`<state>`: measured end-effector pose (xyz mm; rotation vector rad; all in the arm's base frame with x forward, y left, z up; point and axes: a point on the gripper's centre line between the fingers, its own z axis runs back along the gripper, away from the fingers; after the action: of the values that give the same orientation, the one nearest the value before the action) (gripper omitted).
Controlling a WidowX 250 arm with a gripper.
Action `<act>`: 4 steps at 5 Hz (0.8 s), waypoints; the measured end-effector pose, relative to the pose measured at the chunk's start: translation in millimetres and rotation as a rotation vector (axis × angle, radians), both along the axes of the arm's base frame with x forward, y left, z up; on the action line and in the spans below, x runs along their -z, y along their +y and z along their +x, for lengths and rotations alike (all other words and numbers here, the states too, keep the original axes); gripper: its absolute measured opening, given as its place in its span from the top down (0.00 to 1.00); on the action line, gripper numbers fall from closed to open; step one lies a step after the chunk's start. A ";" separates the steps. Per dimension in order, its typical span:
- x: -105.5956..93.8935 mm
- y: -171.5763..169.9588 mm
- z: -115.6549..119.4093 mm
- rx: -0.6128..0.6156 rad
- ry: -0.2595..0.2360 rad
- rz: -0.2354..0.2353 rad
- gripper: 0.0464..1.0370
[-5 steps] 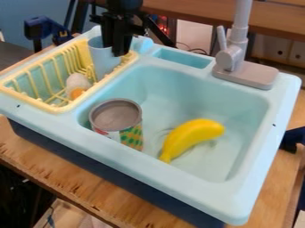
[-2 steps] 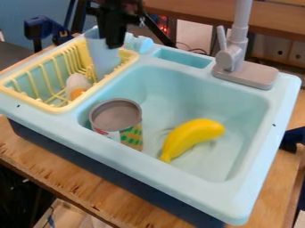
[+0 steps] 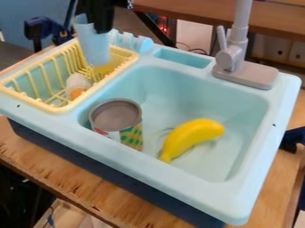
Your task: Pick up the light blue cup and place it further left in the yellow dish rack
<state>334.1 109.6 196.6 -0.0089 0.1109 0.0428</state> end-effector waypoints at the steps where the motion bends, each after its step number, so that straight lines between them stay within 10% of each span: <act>1: -10.3 6.2 1.7 -0.019 -0.024 0.023 0.96; 4: 0.4 28.8 13.9 -0.117 0.028 0.068 0.96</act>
<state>348.0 138.4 196.2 0.0530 0.1371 0.1639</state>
